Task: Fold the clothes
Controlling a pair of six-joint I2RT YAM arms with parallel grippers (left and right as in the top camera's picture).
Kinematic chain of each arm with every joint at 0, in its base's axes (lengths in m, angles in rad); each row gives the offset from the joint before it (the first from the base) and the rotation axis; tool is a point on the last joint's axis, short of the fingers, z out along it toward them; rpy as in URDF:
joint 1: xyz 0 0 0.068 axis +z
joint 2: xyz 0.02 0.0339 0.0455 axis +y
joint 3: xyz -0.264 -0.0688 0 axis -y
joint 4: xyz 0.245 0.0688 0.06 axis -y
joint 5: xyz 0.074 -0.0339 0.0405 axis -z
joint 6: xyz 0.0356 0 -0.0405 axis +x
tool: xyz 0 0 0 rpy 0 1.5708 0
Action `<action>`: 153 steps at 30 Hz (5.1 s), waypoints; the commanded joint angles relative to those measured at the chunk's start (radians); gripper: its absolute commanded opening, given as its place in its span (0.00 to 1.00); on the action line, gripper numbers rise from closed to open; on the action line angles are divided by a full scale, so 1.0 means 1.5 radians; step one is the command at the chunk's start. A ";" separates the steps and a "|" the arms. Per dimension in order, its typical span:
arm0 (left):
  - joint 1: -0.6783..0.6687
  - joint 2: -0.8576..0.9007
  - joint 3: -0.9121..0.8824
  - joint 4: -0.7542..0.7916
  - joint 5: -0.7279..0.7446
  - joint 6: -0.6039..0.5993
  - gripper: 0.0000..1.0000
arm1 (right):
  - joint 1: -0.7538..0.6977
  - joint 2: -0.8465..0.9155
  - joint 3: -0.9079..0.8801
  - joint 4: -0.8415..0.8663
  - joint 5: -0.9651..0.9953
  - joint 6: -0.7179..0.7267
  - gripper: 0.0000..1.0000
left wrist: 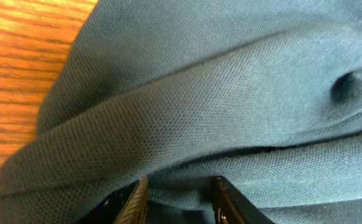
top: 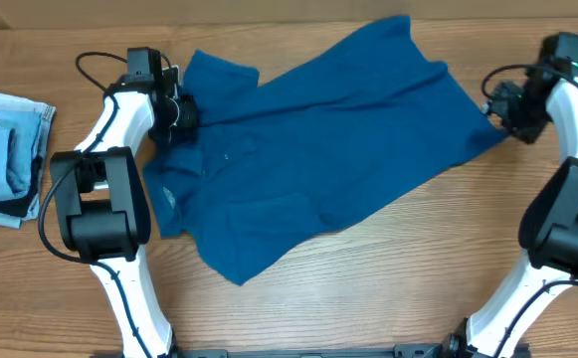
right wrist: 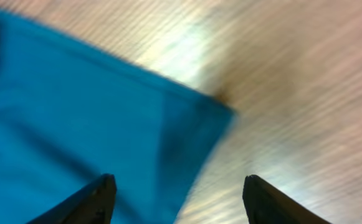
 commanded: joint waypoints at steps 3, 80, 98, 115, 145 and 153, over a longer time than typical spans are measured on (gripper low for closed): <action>0.002 0.034 0.111 -0.090 -0.018 0.022 0.41 | -0.007 0.038 0.007 -0.006 0.012 0.042 0.61; -0.464 -0.180 -0.383 -0.338 0.029 -0.188 0.42 | -0.122 0.091 -0.001 -0.036 0.176 0.116 0.04; -0.405 -0.312 -0.373 -0.283 -0.025 -0.226 0.24 | -0.122 0.091 0.000 -0.031 0.175 0.116 0.44; -0.261 -0.375 -0.369 -0.016 -0.149 -0.169 0.07 | -0.164 -0.006 0.044 -0.030 -0.200 -0.005 0.55; 0.039 -0.024 -0.049 0.184 -0.107 -0.054 0.09 | 0.079 -0.257 0.043 -0.051 -0.210 -0.080 0.32; 0.064 -0.024 0.239 -0.149 -0.064 0.039 0.29 | 0.080 -0.219 0.008 -0.109 -0.155 -0.035 0.39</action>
